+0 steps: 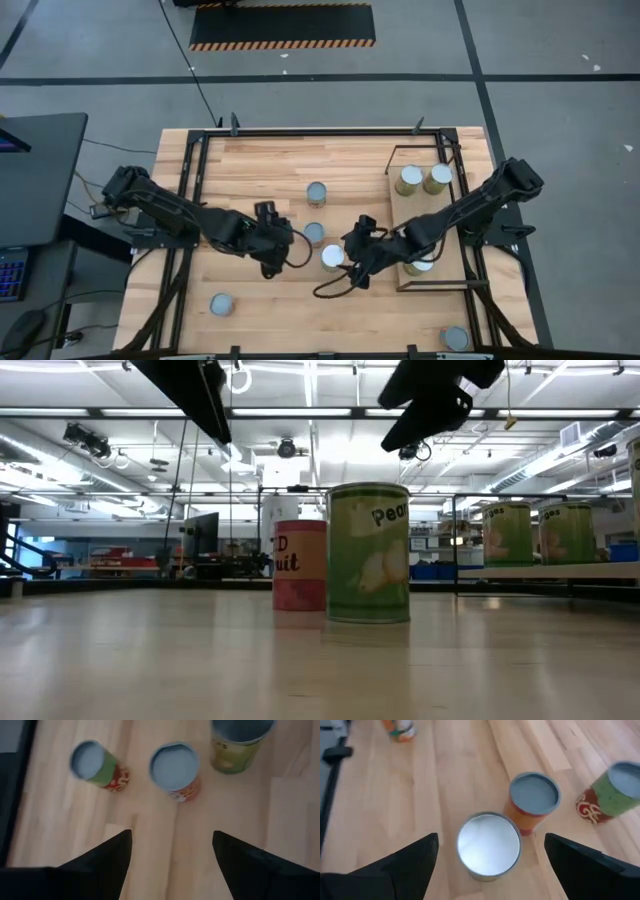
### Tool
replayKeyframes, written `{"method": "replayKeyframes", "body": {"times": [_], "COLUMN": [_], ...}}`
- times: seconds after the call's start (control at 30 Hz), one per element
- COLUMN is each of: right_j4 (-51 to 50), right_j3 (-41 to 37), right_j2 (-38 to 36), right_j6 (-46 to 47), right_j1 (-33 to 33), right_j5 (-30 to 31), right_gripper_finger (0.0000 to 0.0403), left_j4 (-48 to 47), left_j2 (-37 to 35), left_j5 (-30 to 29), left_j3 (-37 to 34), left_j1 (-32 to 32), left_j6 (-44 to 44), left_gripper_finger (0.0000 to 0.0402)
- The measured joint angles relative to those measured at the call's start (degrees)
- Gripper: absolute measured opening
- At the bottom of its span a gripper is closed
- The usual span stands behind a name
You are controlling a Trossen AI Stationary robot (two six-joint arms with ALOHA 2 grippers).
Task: Pick and place cans onto a shelf
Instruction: Put the canned peas on the shelf aligned with the other canned peas
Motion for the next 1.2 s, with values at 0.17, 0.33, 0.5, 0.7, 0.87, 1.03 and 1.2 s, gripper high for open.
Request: {"method": "replayKeyframes", "body": {"times": [0.17,0.33,0.5,0.7,0.87,1.03,1.2], "right_j4": [0.15,2.20,1.46,3.82,5.00,8.39,8.84], "right_j3": [-0.01,0.04,0.12,-0.38,-0.36,-0.38,-0.34], "right_j2": [4.15,5.91,5.83,7.83,10.40,11.68,11.01], "right_j6": [0.92,2.83,4.31,4.50,6.35,7.49,9.54], "right_j1": [0.21,-0.26,-0.30,-1.82,-2.14,-2.53,-3.19], "right_j5": [0.85,0.43,1.47,-0.65,-0.62,-0.83,-0.47], "right_gripper_finger": [0.0390,0.0396,0.0399,0.0399,0.0398,0.0397,0.0387], "left_j4": [-1.20,-1.32,-1.16,-1.05,-1.04,-1.07,0.47], "left_j2": [-1.75,-1.81,-1.75,-1.73,-1.70,-1.70,-1.68], "left_j5": [-1.71,-1.85,-1.83,-1.85,-1.81,-0.46,5.10], "left_j3": [-0.02,-0.02,-0.02,-0.02,-0.04,-0.04,-0.06], "left_j1": [0.00,0.26,0.54,2.08,3.70,5.45,6.75], "left_j6": [0.00,0.89,3.47,9.13,10.94,10.96,10.64], "left_gripper_finger": [0.0283,0.0283,0.0283,0.0283,0.0283,0.0283,0.0283]}}
